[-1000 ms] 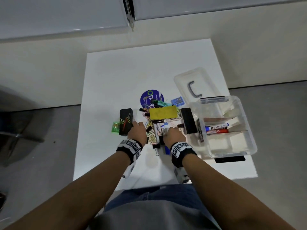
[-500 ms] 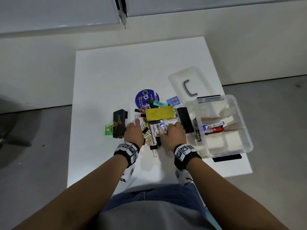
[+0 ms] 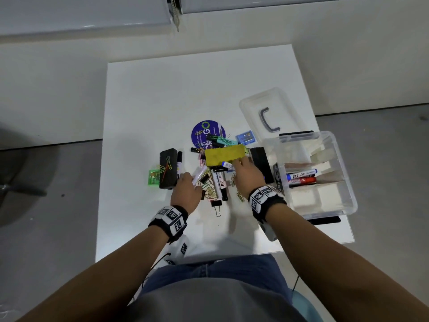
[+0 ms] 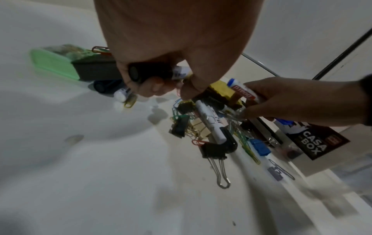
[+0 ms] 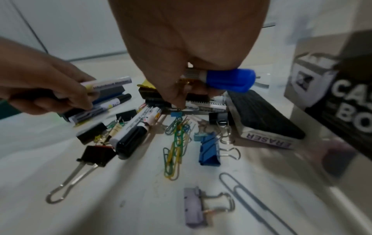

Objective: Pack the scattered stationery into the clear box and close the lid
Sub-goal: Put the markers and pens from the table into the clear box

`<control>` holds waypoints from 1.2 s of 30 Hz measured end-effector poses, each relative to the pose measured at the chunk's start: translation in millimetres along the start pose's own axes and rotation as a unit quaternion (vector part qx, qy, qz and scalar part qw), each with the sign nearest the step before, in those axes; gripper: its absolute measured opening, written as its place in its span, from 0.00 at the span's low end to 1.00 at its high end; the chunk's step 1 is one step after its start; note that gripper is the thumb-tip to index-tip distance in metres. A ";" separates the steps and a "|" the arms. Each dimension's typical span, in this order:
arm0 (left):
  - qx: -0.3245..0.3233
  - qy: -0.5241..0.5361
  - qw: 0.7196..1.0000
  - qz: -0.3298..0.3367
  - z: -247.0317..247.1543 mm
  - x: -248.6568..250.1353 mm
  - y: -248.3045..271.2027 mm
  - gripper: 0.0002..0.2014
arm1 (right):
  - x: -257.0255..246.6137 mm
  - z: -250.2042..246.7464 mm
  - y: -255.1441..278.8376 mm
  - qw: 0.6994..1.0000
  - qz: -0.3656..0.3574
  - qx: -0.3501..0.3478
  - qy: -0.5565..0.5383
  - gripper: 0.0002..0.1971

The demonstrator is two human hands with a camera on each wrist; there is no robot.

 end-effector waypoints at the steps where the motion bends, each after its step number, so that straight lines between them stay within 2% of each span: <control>1: 0.004 0.009 1.000 0.005 -0.6 5.1 3.7 0.07 | -0.9 1.7 -5.1 1.000 0.003 -0.003 0.018 0.21; 3: -0.001 0.010 1.000 0.016 1.6 18.1 5.4 0.05 | -3.4 4.1 -13.1 0.999 0.007 -0.015 0.047 0.22; 5: -0.011 0.016 1.000 0.004 7.5 31.2 1.3 0.08 | -4.7 2.9 -15.8 0.998 0.016 -0.027 0.056 0.19; 10: -0.012 0.066 0.994 -0.088 22.3 44.9 -8.5 0.19 | -3.3 -26.0 -3.0 0.999 0.031 0.034 0.029 0.16; 12: -0.004 0.076 0.992 -0.102 26.4 50.1 -7.9 0.21 | -2.6 -42.9 6.4 0.998 0.022 0.048 -0.030 0.13; 14: -0.005 0.081 0.991 -0.102 29.9 56.5 -8.8 0.20 | 1.5 -63.7 19.0 0.992 0.014 0.024 -0.127 0.11; 16: -0.020 0.077 0.991 -0.103 32.2 60.9 -12.4 0.19 | 7.6 -91.0 33.4 0.988 -0.010 0.002 -0.153 0.14; 18: -0.047 0.072 0.991 -0.103 34.9 64.7 -14.6 0.16 | 21.7 -121.9 47.4 0.994 -0.027 -0.007 -0.108 0.15; 20: -0.055 0.064 0.992 -0.091 35.6 68.6 -14.8 0.16 | 44.9 -148.0 56.7 0.999 -0.016 -0.025 -0.014 0.13; 23: -0.056 0.036 0.995 -0.074 33.4 72.0 -12.0 0.19 | 90.7 -167.6 66.1 0.990 0.055 -0.065 0.115 0.17; 26: -0.050 0.008 0.995 -0.090 26.4 73.8 -6.3 0.16 | 123.0 -153.6 71.7 0.965 0.116 -0.135 0.192 0.19; 29: -0.040 -0.024 0.996 -0.072 19.3 77.6 -1.5 0.14 | 130.9 -128.7 70.6 0.958 0.103 -0.168 0.208 0.15; 33: -0.029 0.004 0.996 -0.087 23.7 76.3 3.3 0.13 | 133.9 -120.5 71.0 0.976 0.073 -0.136 0.151 0.11; 35: -0.024 0.031 0.994 -0.098 30.2 79.3 7.9 0.15 | 135.9 -125.9 76.6 0.990 0.062 -0.070 0.102 0.11; 36: -0.021 0.045 0.993 -0.106 34.3 82.0 10.1 0.17 | 138.2 -131.7 82.0 0.995 0.062 -0.010 0.074 0.12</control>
Point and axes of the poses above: each hand's wrist, its own y-axis away from the middle knuckle, its own z-axis out of the palm, x = y × z, the point moved 5 cm from there along -y, towards the middle knuckle, and after that the axes turned 7 degrees about -x, right-handed, at the moved point
